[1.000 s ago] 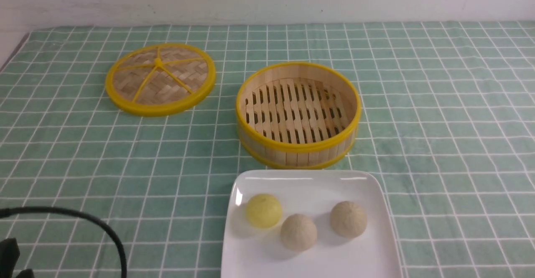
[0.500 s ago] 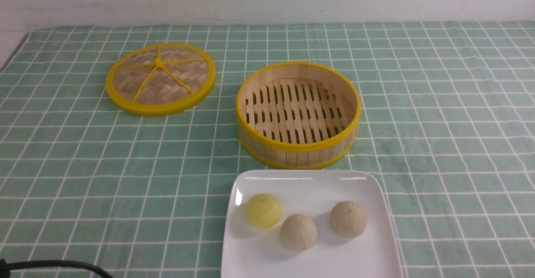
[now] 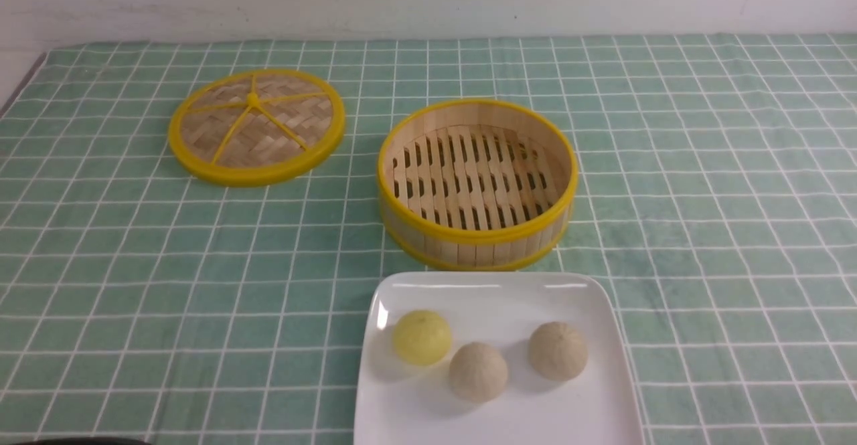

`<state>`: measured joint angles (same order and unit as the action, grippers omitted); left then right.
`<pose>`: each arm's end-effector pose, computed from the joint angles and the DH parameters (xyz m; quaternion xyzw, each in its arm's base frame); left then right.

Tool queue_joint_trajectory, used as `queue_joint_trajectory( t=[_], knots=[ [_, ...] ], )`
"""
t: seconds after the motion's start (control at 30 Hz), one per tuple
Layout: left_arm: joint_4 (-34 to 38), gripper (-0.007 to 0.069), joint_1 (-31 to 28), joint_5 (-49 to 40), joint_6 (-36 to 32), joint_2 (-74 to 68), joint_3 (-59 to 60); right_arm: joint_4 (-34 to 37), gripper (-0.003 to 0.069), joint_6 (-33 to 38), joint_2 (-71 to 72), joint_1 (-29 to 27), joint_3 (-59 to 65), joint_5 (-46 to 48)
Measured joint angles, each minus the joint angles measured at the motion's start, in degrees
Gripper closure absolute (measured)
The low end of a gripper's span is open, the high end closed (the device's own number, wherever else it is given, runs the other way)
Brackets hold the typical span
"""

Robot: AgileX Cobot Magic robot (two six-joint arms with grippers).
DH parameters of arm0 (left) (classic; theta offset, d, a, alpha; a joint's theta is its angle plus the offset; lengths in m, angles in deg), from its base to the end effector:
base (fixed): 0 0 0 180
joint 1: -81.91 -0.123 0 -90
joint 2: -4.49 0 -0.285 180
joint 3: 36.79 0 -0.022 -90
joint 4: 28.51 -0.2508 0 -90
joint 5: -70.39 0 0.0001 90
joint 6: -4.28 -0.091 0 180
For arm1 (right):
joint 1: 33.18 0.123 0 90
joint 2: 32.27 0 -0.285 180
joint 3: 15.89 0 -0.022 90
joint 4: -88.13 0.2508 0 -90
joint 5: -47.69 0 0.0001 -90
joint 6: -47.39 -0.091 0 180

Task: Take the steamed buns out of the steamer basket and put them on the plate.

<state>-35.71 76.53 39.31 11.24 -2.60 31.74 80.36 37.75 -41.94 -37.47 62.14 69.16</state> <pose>0.0410 0.0098 0.2159 -0.0624 0.7986 0.0499 0.5965 0.0542 -0.0086 0.1732 0.0619 0.8116 -0.0297 0.5802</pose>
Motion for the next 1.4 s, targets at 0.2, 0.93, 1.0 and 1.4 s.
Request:
queue_joint_trajectory(
  t=[0.2, 0.93, 1.0, 1.4],
  knots=[
    [4.52, 0.0239, 0.0, 1.73, 0.0, -0.21, 0.0, 0.0, 0.0419, 0.0, 0.0, 0.0, 0.05, 0.0],
    [5.32, 0.0239, 0.0, 10.91, 0.26, -3.16, 10.18, 0.0, 0.0419, 0.0, 0.0, 0.0, 0.05, 0.0],
    [5.38, 0.0239, 0.0, 10.72, 0.2, -1.55, 10.18, 0.0, 0.0419, 0.0, 0.0, 0.0, 0.05, 0.0],
    [5.38, 0.0239, 0.0, 9.83, -0.95, -0.1, 10.12, 0.0, 0.0419, 0.0, 0.0, 0.0, 0.05, 0.0]
  ],
)
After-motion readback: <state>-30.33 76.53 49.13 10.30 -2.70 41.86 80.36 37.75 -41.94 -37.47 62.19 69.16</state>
